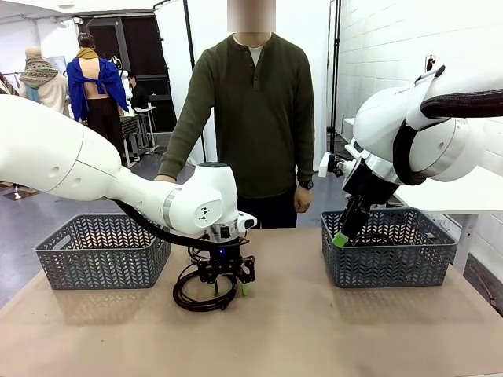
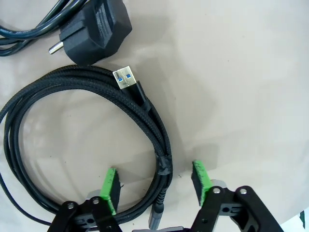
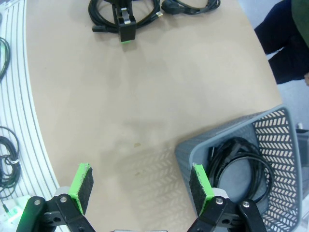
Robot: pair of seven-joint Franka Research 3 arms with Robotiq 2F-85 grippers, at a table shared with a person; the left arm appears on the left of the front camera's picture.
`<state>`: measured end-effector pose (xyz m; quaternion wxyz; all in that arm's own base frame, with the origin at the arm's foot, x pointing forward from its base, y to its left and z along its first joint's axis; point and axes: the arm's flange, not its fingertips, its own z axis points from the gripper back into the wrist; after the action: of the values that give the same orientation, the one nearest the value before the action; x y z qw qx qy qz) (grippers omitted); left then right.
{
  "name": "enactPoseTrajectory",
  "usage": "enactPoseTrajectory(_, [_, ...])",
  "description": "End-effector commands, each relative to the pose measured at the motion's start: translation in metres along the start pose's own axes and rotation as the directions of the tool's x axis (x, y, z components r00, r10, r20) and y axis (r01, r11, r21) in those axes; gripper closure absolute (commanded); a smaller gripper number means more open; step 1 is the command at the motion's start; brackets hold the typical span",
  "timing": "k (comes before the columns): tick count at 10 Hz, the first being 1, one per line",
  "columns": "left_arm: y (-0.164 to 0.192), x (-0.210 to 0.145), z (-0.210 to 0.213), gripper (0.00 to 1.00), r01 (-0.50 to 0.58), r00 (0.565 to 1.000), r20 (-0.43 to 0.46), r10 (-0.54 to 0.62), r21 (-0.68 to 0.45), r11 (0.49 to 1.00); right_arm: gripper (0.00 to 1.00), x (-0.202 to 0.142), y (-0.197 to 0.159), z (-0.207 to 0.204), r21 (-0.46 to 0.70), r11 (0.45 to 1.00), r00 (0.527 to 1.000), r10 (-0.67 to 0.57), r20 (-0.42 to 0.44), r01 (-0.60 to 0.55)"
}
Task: Organize the cables according to human instructions.
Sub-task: Pick up a bundle of cables and place it in the basket indicated by the human.
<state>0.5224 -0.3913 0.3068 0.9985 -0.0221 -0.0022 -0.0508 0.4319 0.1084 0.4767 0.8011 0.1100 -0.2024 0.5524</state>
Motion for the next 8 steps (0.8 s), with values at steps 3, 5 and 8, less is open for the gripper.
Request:
enactPoseTrajectory(3, [0.0023, -0.0037, 0.0031, 1.00, -0.039, 0.999, 0.038, 0.038, 0.025, 0.999, 0.00, 0.0027, -0.0033, 0.0000, -0.001, 1.000, 1.000, 0.000, -0.013, 0.000])
enactPoseTrajectory(5, [0.0003, -0.0025, 0.0028, 1.00, -0.037, 0.999, 0.040, 0.036, 0.022, 0.999, 0.00, 0.0027, -0.0033, 0.0000, -0.001, 1.000, 1.000, 0.000, -0.013, 0.000])
enactPoseTrajectory(8, [0.0005, -0.0009, 0.0035, 1.00, -0.047, 0.998, 0.031, 0.046, 0.015, 0.999, 0.00, 0.0027, -0.0033, 0.0000, -0.001, 1.000, 1.000, 0.000, -0.013, 0.000])
